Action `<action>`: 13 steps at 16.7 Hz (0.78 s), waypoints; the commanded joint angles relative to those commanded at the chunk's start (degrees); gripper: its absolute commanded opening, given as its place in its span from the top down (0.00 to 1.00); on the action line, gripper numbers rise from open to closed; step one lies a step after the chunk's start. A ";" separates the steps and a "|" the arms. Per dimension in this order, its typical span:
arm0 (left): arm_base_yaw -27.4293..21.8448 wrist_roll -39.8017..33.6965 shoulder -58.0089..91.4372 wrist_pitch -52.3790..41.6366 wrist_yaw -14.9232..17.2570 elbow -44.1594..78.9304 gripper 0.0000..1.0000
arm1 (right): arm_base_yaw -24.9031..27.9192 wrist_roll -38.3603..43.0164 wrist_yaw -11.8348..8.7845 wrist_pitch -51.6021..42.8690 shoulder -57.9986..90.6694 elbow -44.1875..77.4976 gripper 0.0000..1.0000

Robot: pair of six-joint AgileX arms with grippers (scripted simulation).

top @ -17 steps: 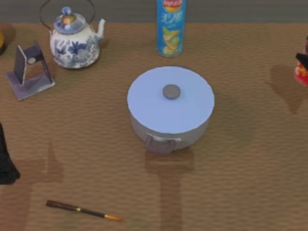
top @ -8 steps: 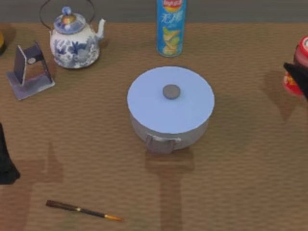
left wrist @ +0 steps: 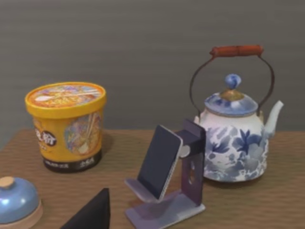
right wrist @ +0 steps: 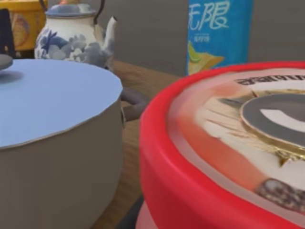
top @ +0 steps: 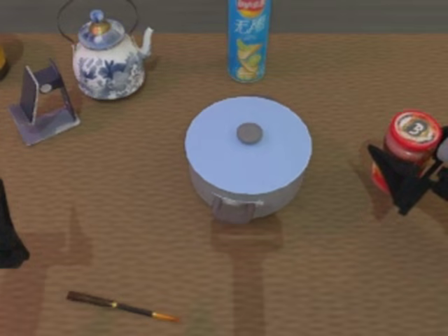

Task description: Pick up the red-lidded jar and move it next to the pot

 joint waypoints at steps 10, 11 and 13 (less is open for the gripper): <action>0.00 0.00 0.00 0.00 0.00 0.00 0.00 | 3.22 -0.32 4.78 0.01 5.71 2.14 1.00; 0.00 0.00 0.00 0.00 0.00 0.00 0.00 | 4.25 -0.37 5.69 0.04 6.31 3.49 1.00; 0.00 0.00 0.00 0.00 0.00 0.00 0.00 | 6.08 -0.45 7.30 0.11 7.36 5.92 1.00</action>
